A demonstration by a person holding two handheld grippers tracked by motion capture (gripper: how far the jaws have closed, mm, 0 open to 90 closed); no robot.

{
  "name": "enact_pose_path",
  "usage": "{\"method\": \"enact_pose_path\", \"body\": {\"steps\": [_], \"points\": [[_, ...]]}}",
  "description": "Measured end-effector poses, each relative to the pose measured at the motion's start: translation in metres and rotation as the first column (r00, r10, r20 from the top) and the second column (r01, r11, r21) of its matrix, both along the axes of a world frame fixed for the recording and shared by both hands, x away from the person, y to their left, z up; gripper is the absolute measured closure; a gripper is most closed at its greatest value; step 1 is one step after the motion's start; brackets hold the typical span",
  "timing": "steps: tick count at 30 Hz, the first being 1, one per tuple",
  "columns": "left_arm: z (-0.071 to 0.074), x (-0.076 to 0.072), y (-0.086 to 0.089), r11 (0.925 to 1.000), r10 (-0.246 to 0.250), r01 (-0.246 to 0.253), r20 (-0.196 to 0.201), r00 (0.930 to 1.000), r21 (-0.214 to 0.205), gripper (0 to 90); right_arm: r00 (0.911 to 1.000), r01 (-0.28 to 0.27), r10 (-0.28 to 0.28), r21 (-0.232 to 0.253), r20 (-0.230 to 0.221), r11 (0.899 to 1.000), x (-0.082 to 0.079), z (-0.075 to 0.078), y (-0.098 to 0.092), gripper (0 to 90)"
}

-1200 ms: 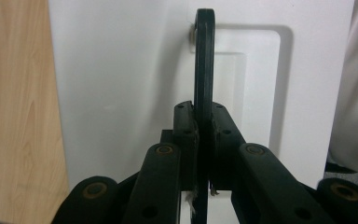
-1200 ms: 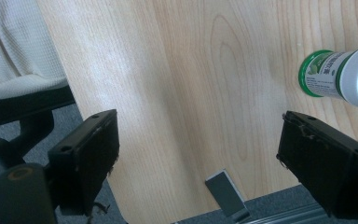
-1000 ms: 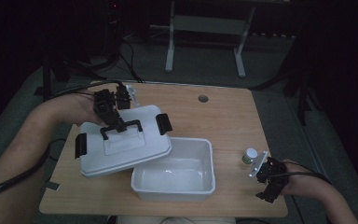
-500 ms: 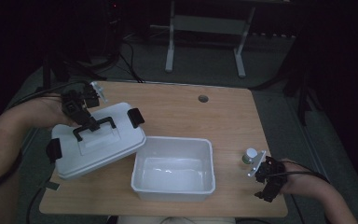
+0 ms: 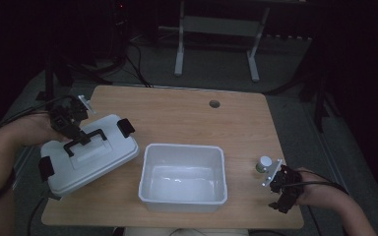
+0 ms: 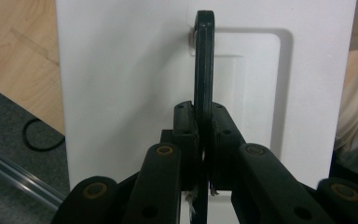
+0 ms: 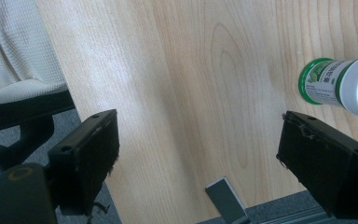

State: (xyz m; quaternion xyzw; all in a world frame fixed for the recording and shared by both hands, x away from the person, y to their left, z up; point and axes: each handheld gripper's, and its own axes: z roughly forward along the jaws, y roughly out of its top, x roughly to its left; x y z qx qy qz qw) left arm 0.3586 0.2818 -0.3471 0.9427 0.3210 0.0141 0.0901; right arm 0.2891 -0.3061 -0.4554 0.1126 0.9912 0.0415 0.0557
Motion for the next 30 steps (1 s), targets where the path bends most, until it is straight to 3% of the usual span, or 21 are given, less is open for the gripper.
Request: {"method": "enact_pose_path", "body": {"steps": [5,15,21,24,30], "points": [[-0.016,0.006,0.006,0.9996,0.022,-0.022,-0.005,0.9997,-0.015,83.4,1.0,0.003,-0.003,0.002,0.002,1.0,0.0,-0.001,-0.002,12.3],[-0.047,0.016,0.004,0.9994,0.034,-0.034,-0.033,0.9989,-0.005,83.4,0.9999,0.008,-0.008,0.007,-0.007,1.0,0.0,-0.008,-0.004,12.3],[-0.063,0.024,0.0,0.9993,0.032,-0.032,0.005,0.9995,-0.02,83.4,1.0,0.006,-0.006,0.013,0.002,1.0,0.0,-0.009,-0.007,12.3],[-0.071,0.028,-0.002,0.9986,0.037,-0.036,0.002,0.9993,-0.037,83.4,1.0,0.009,-0.009,0.012,-0.002,1.0,0.0,-0.01,-0.008,12.3],[-0.085,0.037,-0.008,0.9993,0.034,-0.035,-0.014,0.9993,-0.011,83.3,0.9999,0.017,-0.016,0.011,-0.002,1.0,-0.001,-0.009,-0.009,12.3]]}}
